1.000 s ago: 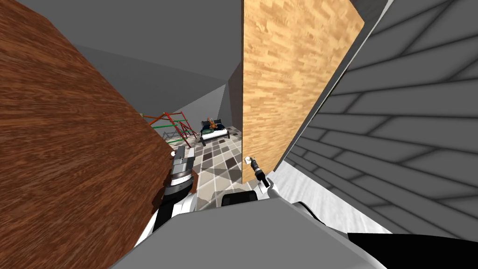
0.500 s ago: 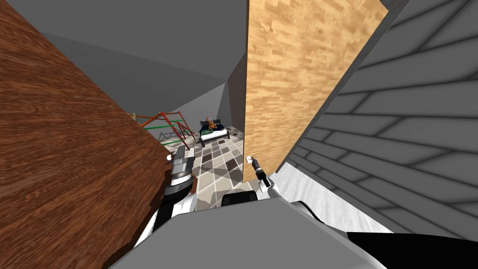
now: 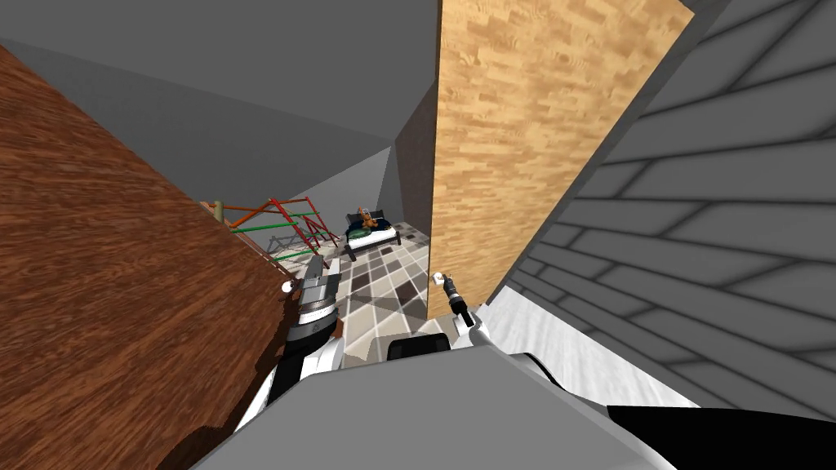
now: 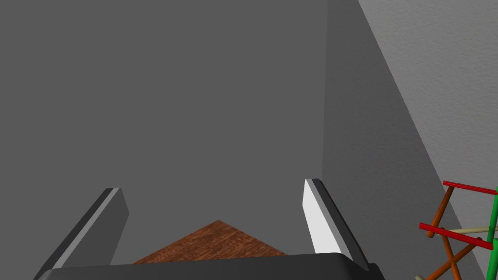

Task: Push the door open

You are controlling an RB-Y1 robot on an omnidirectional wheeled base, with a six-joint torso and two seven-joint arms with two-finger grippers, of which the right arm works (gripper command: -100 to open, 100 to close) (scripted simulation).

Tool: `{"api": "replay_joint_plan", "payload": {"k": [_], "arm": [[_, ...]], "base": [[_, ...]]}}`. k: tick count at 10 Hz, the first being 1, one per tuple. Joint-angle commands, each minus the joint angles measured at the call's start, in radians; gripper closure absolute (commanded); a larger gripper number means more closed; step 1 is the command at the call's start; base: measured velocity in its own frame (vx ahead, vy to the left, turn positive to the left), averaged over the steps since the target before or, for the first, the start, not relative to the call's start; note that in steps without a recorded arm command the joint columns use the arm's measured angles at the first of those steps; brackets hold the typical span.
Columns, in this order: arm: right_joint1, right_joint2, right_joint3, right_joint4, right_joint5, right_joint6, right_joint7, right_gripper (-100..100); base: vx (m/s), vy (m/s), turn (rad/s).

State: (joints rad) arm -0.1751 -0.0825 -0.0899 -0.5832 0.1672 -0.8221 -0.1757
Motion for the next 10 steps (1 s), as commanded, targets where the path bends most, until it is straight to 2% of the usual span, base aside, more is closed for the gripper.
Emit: {"api": "replay_joint_plan", "payload": {"k": [1, 6, 8, 10], "arm": [[-0.016, -0.003, -0.024, 0.01, -0.017, -0.007, 0.014, 100], [-0.016, 0.008, -0.065, 0.013, -0.048, 0.002, 0.044, 100], [-0.012, -0.004, -0.076, 0.01, -0.054, 0.005, 0.045, 100], [-0.011, -0.006, -0.088, 0.01, -0.061, 0.005, 0.051, 100]], "base": [[0.196, 0.136, -0.06], [0.177, 0.11, -0.052], [0.093, 0.02, -0.029], [0.187, 0.031, -0.03]]}}
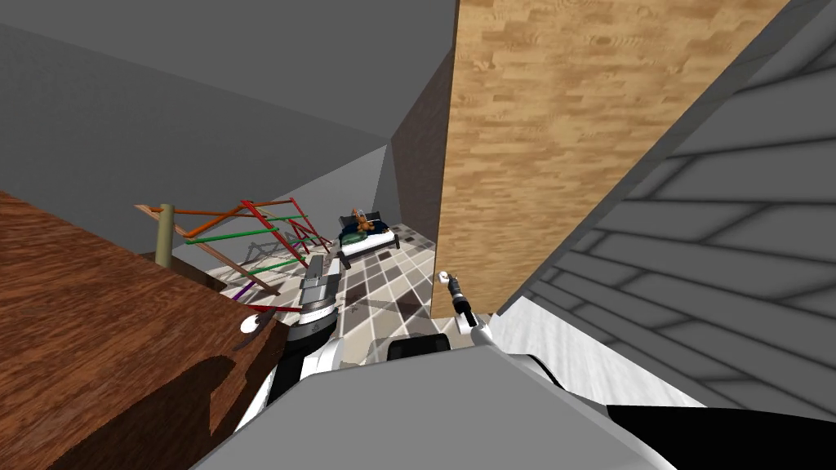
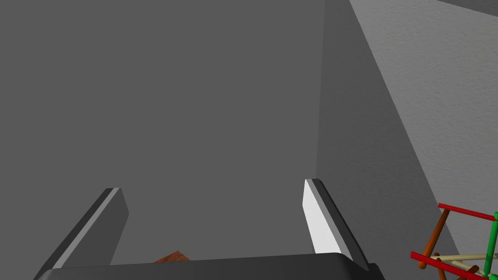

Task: Push the door open

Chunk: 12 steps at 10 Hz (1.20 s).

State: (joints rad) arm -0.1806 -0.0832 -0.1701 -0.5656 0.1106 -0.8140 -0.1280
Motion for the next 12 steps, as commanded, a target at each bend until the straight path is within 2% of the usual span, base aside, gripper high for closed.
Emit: {"api": "replay_joint_plan", "payload": {"k": [1, 4, 5, 7, 8, 11, 12], "arm": [[-0.005, -0.007, -0.015, -0.007, -0.009, -0.003, 0.006, 100], [-0.005, -0.009, -0.024, -0.007, -0.014, -0.003, 0.01, 100], [-0.003, -0.013, -0.043, -0.006, -0.026, -0.002, 0.019, 100], [-0.003, -0.013, -0.043, -0.006, -0.026, -0.002, 0.019, 100], [-0.002, -0.016, -0.064, -0.005, -0.04, -0.002, 0.029, 100], [0.0, -0.02, -0.094, -0.003, -0.059, -0.001, 0.042, 100], [0.0, -0.02, -0.094, 0.006, -0.059, -0.001, 0.042, 100]], "base": [[0.182, 0.063, -0.032], [0.134, 0.036, -0.025], [0.135, 0.044, -0.035], [0.11, 0.036, -0.035], [0.14, 0.061, -0.037], [0.177, 0.086, -0.076], [0.158, 0.033, -0.033]]}}
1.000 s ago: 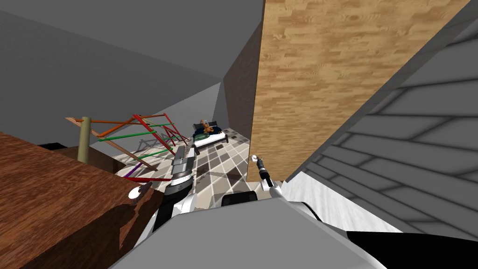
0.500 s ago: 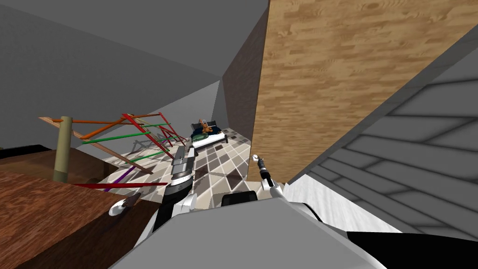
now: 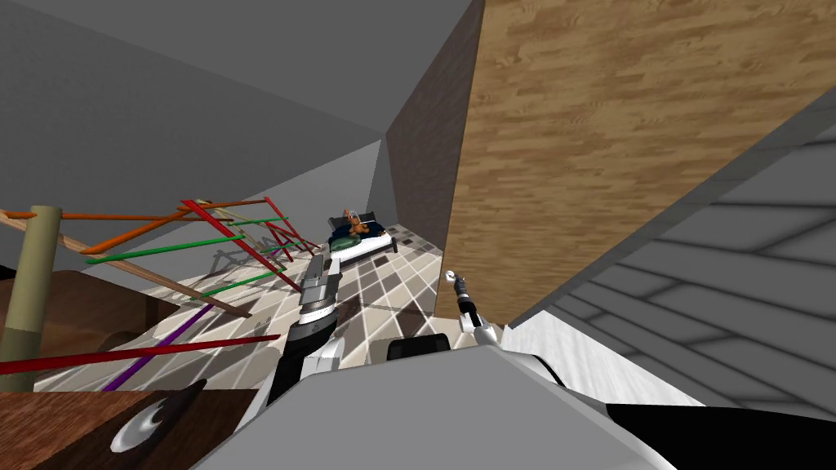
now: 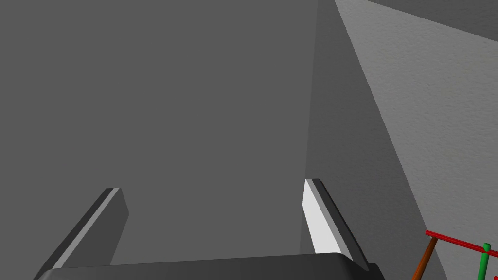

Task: Push the door open

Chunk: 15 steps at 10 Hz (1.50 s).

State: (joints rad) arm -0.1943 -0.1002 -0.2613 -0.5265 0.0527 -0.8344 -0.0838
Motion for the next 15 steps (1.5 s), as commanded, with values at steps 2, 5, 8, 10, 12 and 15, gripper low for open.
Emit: {"api": "replay_joint_plan", "payload": {"k": [2, 5, 8, 10, 12, 15], "arm": [[0.016, -0.006, -0.027, -0.041, -0.016, 0.019, 0.009, 100], [0.018, -0.009, -0.056, -0.04, -0.035, 0.02, 0.023, 100], [0.02, -0.012, -0.089, -0.038, -0.055, 0.02, 0.037, 100], [0.021, -0.013, -0.103, -0.037, -0.065, 0.021, 0.044, 100], [0.022, -0.015, -0.119, -0.037, -0.075, 0.021, 0.051, 100], [0.023, -0.016, -0.138, -0.036, -0.087, 0.021, 0.06, 100]], "base": [[0.121, 0.019, -0.021], [0.186, 0.087, -0.073], [0.169, 0.057, -0.055], [0.169, 0.076, -0.068], [0.196, 0.066, -0.061], [0.196, 0.054, -0.05]]}}
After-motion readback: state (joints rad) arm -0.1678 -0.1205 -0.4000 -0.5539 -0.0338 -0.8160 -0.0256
